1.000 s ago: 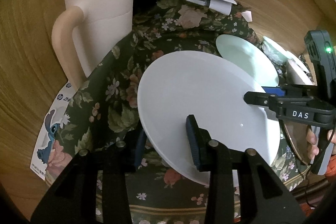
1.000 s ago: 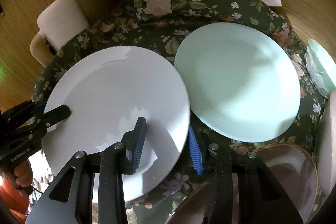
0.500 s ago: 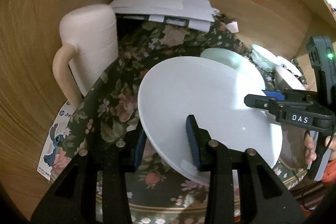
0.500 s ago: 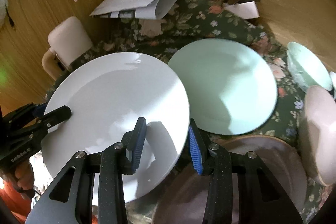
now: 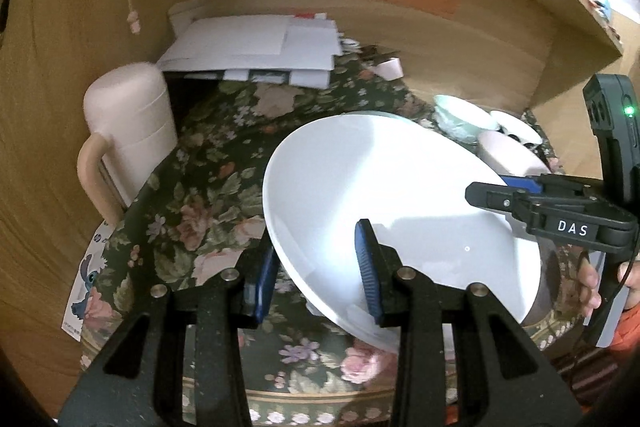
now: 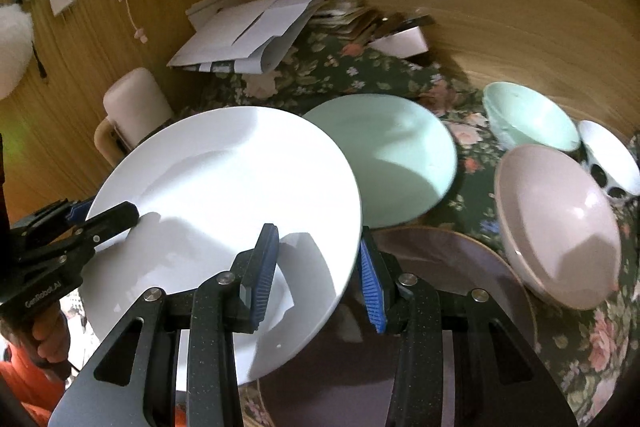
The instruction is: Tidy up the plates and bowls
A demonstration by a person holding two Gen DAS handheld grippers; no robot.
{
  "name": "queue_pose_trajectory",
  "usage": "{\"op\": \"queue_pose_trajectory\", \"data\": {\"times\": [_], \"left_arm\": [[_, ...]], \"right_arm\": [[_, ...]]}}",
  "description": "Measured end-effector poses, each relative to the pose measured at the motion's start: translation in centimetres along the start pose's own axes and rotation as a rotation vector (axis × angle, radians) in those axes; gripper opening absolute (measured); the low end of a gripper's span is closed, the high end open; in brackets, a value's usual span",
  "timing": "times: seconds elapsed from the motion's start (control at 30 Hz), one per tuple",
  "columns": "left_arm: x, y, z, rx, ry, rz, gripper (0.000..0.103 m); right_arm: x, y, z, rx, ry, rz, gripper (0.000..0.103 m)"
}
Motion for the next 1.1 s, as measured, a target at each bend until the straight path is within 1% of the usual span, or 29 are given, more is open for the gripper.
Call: {"op": "queue_pose_trajectory", "data": {"times": [0.27,0.57,0.83,1.1], "left_arm": [[-0.6,0.3,-3.3,0.037,0.046,-0.011,0.036],[0.1,1.0,-6.3,0.052,0.101,0.001,0.036],[1.7,2.2,-8.3,0.045,0.132,0.057,0.036],[3.1,3.4,-9.4,0.048,0.126,0.104,0.036]], "right_arm": [[-2.9,1.4,-2.1,0.033,0.034,-0.035,0.036],[-4.9,3.3,-4.5,0.073,0.078,-0.050,0.036],[-5.3,5.4,-6.5,0.131,0.096,-0.030,0.036],[-4.7,7.2,-7.6,0.185,0.095,0.004,0.036]]}}
Point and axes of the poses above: each gripper's, at about its wrist camera, not at the fingertips, and x roughly the way its jaws point, z to its left, y to its underside, the point moved 1 cm from there along x, roughly the way its jaws point, and after that the axes turned 3 degrees about -x, right-handed, at the moved point
